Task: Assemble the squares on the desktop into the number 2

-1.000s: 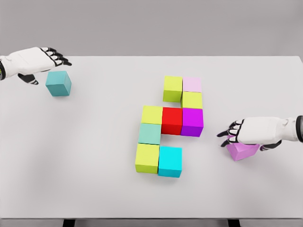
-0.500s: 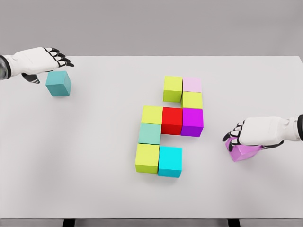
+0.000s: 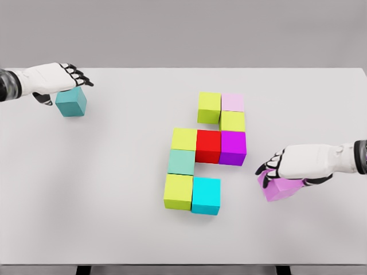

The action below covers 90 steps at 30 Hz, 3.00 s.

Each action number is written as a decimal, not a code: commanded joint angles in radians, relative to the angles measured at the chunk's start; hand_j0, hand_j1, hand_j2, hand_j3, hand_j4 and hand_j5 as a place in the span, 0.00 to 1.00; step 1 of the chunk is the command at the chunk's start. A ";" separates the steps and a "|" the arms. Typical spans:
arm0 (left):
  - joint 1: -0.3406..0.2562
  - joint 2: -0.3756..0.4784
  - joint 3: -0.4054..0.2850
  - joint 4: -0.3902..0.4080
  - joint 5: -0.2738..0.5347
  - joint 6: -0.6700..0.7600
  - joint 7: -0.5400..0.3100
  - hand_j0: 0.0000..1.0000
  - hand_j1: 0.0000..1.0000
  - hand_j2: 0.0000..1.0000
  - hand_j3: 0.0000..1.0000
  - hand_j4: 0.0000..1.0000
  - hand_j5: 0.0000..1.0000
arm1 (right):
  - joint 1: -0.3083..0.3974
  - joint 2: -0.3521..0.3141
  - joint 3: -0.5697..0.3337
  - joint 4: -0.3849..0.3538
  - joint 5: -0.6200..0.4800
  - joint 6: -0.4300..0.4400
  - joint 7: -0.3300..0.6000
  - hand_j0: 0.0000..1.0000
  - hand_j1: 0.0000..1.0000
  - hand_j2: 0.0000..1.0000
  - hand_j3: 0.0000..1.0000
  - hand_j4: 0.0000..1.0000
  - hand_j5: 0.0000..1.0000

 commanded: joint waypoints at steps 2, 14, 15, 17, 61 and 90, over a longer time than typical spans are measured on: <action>0.000 -0.001 0.000 0.011 0.004 0.001 -0.006 1.00 1.00 1.00 1.00 1.00 1.00 | 0.000 0.027 0.011 -0.001 -0.033 0.002 -0.001 0.69 0.69 0.69 0.69 0.69 0.69; 0.002 -0.044 -0.006 0.067 0.002 0.001 -0.029 1.00 1.00 1.00 1.00 1.00 1.00 | 0.000 0.059 0.014 -0.001 -0.048 0.002 -0.004 1.00 1.00 1.00 1.00 1.00 1.00; 0.002 -0.049 -0.006 0.074 0.004 0.001 -0.029 1.00 1.00 1.00 1.00 1.00 1.00 | 0.000 0.058 0.014 -0.001 -0.060 0.002 -0.004 1.00 1.00 1.00 1.00 1.00 1.00; 0.000 -0.050 -0.006 0.077 0.002 0.001 -0.029 1.00 1.00 1.00 1.00 1.00 1.00 | -0.002 0.056 0.011 -0.001 -0.070 0.002 -0.002 1.00 1.00 1.00 1.00 1.00 1.00; -0.075 -0.237 -0.029 -0.026 -0.070 0.001 -0.059 0.66 0.66 0.66 0.66 0.66 0.66 | -0.365 -0.122 0.494 0.003 -0.042 0.002 -0.004 1.00 1.00 1.00 1.00 1.00 1.00; -0.092 -0.354 -0.071 -0.064 -0.070 0.001 -0.078 0.70 0.70 0.70 0.70 0.70 0.70 | -0.373 -0.083 0.474 0.004 -0.074 0.002 0.005 1.00 1.00 1.00 1.00 1.00 1.00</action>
